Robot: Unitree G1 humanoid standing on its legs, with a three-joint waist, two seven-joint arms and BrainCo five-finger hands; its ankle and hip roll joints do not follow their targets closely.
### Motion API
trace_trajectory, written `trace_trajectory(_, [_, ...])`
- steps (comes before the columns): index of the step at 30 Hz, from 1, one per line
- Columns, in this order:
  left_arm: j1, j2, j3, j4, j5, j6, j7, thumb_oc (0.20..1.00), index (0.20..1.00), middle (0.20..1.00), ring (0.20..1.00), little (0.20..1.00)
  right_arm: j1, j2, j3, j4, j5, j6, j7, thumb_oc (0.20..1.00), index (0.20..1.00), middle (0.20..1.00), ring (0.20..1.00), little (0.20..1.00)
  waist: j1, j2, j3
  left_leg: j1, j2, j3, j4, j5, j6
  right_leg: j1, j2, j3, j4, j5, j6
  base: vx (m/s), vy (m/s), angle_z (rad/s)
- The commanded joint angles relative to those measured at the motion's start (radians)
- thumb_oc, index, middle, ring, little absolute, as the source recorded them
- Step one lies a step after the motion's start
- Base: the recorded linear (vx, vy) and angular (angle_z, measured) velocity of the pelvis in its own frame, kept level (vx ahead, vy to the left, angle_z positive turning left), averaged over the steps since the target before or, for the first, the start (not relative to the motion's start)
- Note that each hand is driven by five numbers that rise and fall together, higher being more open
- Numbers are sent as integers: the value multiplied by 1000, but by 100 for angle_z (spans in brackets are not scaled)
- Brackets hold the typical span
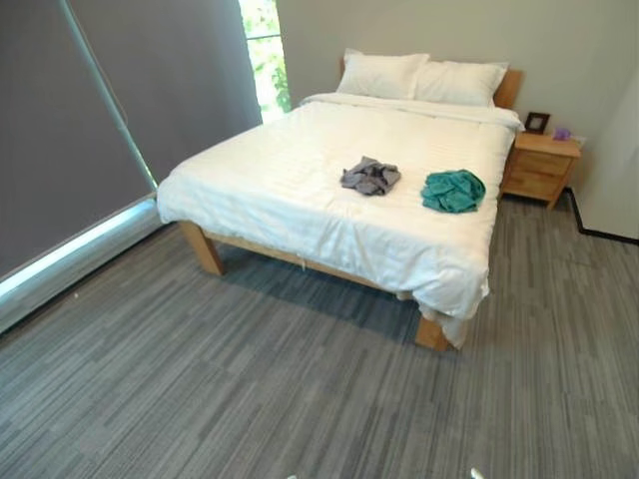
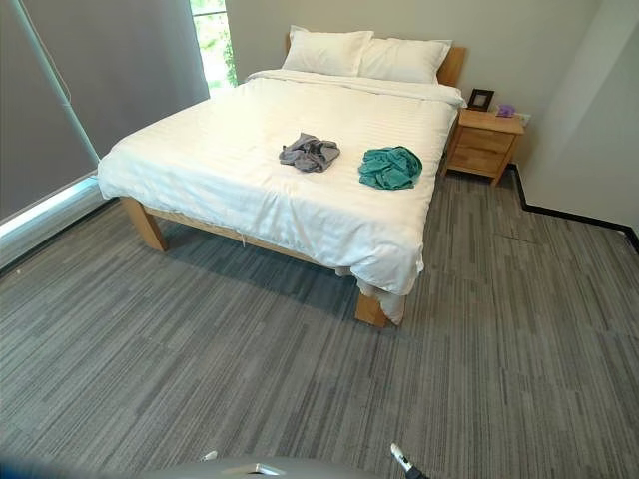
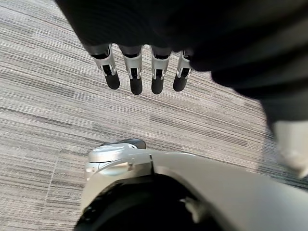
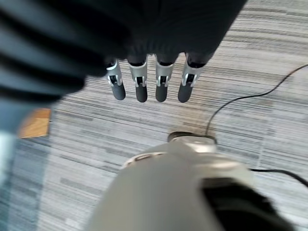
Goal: Pick up bed clothes into laundry basket.
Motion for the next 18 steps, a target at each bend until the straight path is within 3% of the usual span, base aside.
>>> trace_trajectory(1, [-90,-33,17,57,32,-26,-5,1000,1000,1000,1000,1000,-42,-28,-9,81,39,3,7,1000,1000,1000,1000,1000,-13,-20,54,100,49,-28,-105,26,-37,165,-46,-58,-342,285,77,0,0,0])
trace_trajectory(9, [-111,-24,41,66,-2,-24,23,1000,1000,1000,1000,1000,-66,-47,-62,73,176,2,20,1000,1000,1000,1000,1000,-22,-17,40,107,50,-17,-105,19,-41,173,-41,-43,-355,285,78,11,4,-4])
trace_trajectory(14, [-194,1,64,41,-145,-2,-18,1000,1000,1000,1000,1000,-165,-82,-3,6,188,22,36,1000,1000,1000,1000,1000,-21,-21,26,108,52,-14,-105,20,-44,175,-37,-35,-355,286,78,14,-5,-5])
trace_trajectory(15, [-209,9,53,-4,-159,-1,-11,1000,1000,1000,1000,1000,-176,-89,20,-73,177,15,30,1000,1000,1000,1000,1000,-21,-22,28,107,52,-13,-105,22,-44,173,-37,-33,-354,287,79,0,0,0])
trace_trajectory(17, [-148,91,-28,-525,-180,-4,14,1000,1000,1000,1000,1000,-101,-146,25,-585,198,-8,-20,1000,1000,1000,1000,1000,-27,-16,43,95,54,-12,-105,33,-42,155,-35,-26,-347,294,84,-50,-3,-2])
trace_trajectory(18, [-143,93,-29,-531,-180,-1,15,1000,1000,1000,1000,1000,-96,-145,25,-590,197,-5,-22,1000,1000,1000,1000,1000,-26,-16,42,96,54,-12,-105,32,-42,157,-35,-25,-347,293,84,-32,13,-3])
